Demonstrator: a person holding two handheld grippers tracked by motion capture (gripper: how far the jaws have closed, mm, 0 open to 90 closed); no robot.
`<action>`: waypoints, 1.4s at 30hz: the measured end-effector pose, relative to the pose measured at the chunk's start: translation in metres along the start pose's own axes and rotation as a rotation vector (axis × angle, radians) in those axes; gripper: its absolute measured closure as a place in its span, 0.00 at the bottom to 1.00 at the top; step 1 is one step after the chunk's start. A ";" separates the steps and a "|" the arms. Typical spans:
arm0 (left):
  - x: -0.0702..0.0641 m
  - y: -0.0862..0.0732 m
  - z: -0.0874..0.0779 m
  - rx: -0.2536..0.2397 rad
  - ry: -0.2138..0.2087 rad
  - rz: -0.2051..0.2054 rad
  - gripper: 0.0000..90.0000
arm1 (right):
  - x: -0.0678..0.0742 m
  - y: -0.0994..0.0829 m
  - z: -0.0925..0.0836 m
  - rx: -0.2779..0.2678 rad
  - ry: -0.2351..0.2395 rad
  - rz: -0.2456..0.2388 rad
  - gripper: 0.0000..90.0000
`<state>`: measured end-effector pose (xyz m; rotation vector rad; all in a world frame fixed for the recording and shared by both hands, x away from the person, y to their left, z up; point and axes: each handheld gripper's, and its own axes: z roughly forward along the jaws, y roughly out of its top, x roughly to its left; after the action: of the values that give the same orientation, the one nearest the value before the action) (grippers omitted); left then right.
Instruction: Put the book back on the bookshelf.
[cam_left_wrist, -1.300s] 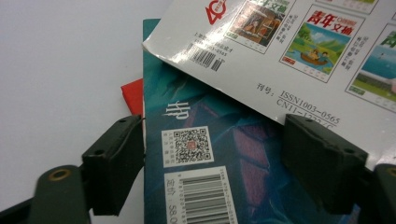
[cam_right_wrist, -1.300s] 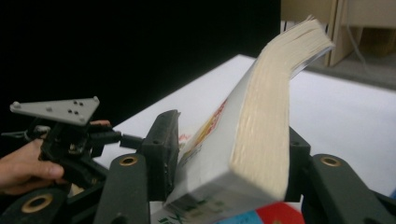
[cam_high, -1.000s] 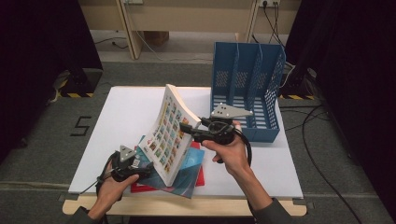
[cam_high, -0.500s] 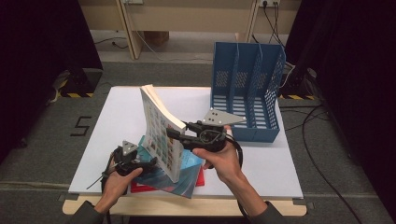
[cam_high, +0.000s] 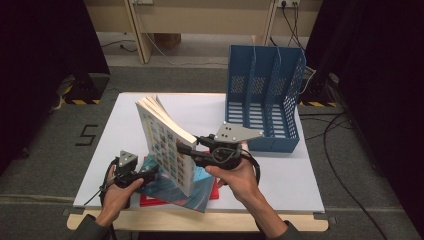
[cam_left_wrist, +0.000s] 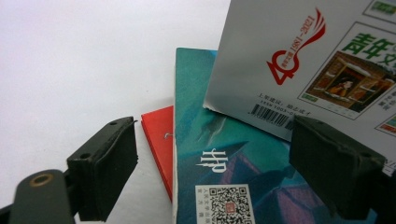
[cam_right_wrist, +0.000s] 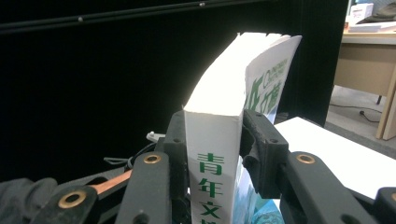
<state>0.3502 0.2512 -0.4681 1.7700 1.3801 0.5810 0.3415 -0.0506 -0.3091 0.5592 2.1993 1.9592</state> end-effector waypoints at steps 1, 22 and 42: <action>0.001 0.000 0.000 0.006 0.000 0.002 0.16 | 0.001 0.000 0.000 0.004 0.000 -0.007 0.73; 0.015 -0.003 -0.004 -0.025 -0.001 -0.057 0.16 | 0.010 -0.003 0.015 0.041 0.048 0.017 0.65; 0.031 -0.005 -0.005 -0.048 -0.007 -0.100 0.16 | 0.005 0.004 0.035 0.095 0.005 -0.057 0.78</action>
<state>0.3528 0.2823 -0.4723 1.6534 1.4301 0.5488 0.3501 -0.0164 -0.3096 0.4987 2.2954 1.8383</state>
